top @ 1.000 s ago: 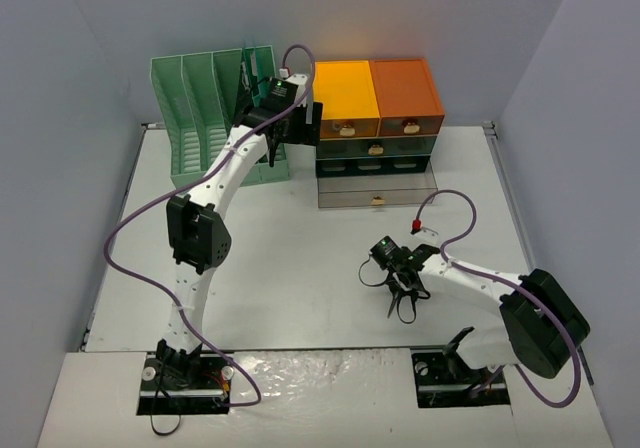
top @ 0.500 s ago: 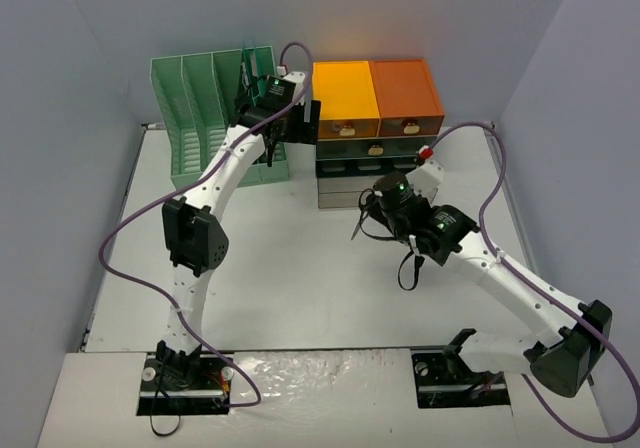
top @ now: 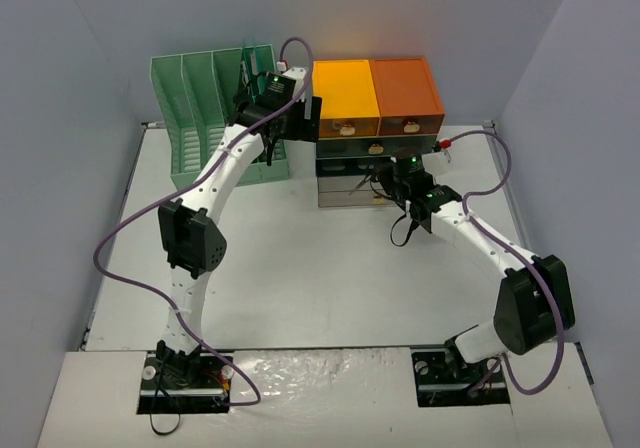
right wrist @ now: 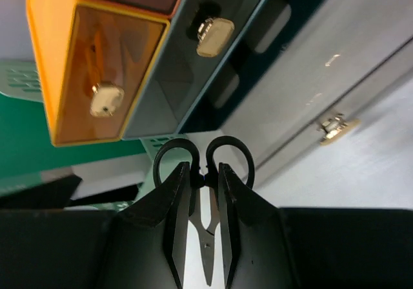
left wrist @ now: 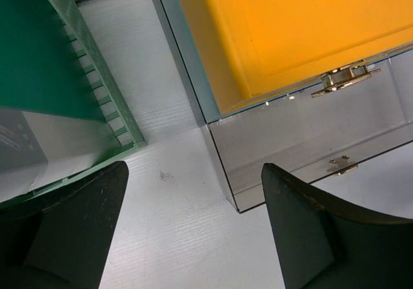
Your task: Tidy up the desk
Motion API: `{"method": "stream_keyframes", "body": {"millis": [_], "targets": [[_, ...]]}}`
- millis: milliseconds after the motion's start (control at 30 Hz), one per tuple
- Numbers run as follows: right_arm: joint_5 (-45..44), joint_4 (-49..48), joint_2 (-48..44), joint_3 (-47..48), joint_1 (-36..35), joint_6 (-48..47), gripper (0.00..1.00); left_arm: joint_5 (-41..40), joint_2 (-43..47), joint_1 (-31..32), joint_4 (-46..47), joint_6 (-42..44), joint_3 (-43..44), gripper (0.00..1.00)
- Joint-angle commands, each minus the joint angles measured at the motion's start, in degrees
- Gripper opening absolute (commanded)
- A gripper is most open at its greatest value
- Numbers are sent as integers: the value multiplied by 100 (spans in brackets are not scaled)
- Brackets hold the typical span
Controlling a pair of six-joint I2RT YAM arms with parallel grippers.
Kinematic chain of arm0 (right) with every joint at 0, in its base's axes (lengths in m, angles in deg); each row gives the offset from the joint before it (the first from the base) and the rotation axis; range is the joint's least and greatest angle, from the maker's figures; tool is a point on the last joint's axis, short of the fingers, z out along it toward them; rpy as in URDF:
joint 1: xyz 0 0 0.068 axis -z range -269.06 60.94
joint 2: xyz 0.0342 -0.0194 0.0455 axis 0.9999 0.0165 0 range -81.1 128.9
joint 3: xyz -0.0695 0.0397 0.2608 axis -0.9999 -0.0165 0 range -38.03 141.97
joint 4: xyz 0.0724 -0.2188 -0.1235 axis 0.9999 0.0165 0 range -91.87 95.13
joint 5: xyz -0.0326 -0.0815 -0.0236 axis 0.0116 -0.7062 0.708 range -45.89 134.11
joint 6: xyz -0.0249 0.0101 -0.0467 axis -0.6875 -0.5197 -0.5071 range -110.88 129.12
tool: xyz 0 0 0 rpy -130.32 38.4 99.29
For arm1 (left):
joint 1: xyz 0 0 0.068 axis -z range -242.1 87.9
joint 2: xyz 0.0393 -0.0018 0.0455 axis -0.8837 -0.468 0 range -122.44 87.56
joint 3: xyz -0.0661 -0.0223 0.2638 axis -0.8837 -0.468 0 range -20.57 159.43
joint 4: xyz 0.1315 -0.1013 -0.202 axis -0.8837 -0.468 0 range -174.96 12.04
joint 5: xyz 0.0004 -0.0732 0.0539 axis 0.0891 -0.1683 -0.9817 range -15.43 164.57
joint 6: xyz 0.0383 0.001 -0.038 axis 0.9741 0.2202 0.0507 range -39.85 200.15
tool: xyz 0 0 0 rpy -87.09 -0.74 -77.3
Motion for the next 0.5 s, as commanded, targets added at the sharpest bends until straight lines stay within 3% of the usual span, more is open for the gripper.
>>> {"method": "stream_keyframes", "body": {"millis": [0,300,467], "targets": [[417,-1922,299,-2,269,1145,0,-97,625,44,128,122,84,82],[202,-2002,904,539,286,1903,0,-125,647,44,126,148,60,82],[-1,-1857,755,259,289,2200,0,-152,666,45,117,163,55,82]]}}
